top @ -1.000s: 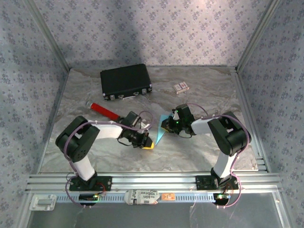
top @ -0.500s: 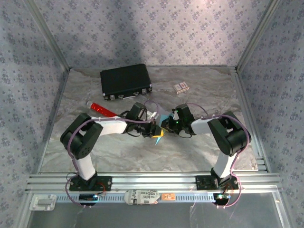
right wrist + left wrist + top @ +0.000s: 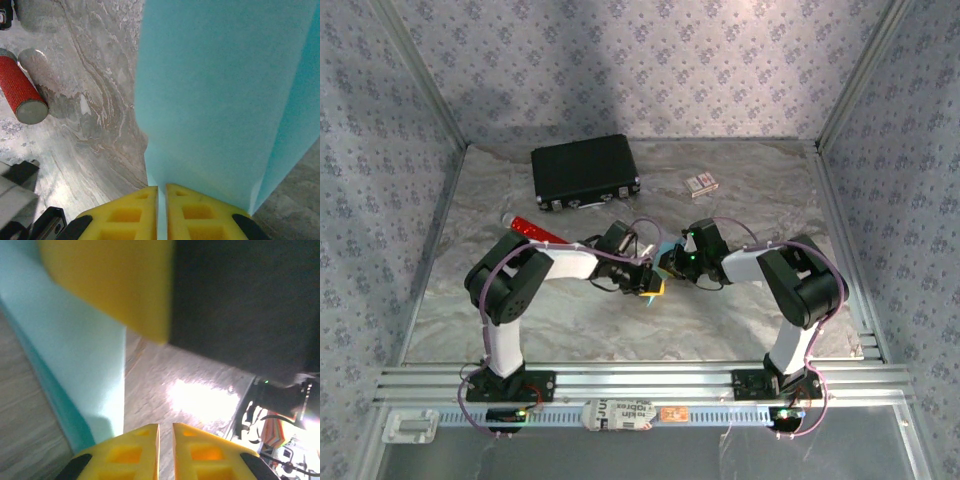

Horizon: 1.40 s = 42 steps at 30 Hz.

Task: Fold a paper plane with a square sheet of paper (pick it up from the middle)
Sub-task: Fold the wing for the fifth time at the center of the table.

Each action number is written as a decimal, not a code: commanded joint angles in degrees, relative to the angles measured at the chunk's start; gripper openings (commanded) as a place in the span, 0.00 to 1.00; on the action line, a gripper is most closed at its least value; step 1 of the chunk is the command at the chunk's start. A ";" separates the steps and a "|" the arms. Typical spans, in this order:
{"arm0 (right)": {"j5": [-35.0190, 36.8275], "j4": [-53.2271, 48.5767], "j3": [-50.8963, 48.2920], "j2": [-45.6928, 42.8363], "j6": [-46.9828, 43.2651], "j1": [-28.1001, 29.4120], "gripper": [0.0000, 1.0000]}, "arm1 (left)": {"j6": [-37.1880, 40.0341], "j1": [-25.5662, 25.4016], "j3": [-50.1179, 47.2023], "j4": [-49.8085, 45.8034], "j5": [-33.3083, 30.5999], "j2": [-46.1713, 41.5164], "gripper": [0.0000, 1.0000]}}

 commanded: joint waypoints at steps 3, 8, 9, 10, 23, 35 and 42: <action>4.80 -5.37 -0.80 3.18 0.19 0.34 0.14 | 5.66 -0.47 -0.97 -6.34 -1.95 1.40 0.12; 4.72 -5.36 -0.69 3.61 0.18 0.42 0.14 | 8.18 -0.46 -2.35 -9.79 -3.76 0.46 0.11; 4.74 -5.37 -0.55 3.60 0.18 0.47 0.14 | 8.57 -0.41 -2.57 -10.27 -4.06 0.08 0.11; 4.71 -5.47 -0.56 3.71 0.18 0.43 0.14 | 8.97 -0.40 -2.71 -10.73 -4.18 -0.17 0.11; 4.95 -6.35 -0.03 3.60 0.18 0.51 0.14 | 12.72 -0.48 -5.29 -16.36 -6.41 -4.29 0.07; 4.87 -6.81 0.60 3.38 0.23 1.04 0.14 | 9.17 -0.39 -6.71 -11.52 -6.57 -12.46 0.05; 5.15 -6.94 0.60 2.93 0.26 1.00 0.14 | -0.01 0.30 -5.40 1.29 -3.23 -11.29 0.08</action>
